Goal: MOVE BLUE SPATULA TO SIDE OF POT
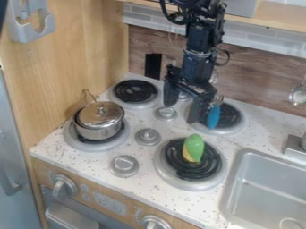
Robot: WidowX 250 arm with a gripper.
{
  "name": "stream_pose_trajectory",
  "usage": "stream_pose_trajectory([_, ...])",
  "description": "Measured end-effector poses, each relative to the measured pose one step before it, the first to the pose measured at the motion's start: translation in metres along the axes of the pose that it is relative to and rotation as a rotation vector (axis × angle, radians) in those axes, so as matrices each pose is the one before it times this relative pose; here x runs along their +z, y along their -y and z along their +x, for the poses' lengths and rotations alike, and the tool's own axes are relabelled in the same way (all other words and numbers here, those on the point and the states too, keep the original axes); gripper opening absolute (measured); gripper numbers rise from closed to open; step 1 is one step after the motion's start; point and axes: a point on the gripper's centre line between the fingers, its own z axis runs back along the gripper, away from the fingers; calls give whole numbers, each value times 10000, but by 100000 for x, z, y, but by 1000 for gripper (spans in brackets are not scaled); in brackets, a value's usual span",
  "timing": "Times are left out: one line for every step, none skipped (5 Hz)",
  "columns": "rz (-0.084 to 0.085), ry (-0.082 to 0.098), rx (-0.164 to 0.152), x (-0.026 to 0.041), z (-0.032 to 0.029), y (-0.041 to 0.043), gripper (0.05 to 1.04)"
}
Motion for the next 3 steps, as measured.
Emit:
stream_pose_trajectory([-185, -440, 48, -1685, -398, 321, 999])
stream_pose_trajectory([-158, 194, 715, -204, 717, -257, 999])
stream_pose_trajectory([-37, 71, 359, 57, 1193, -150, 999])
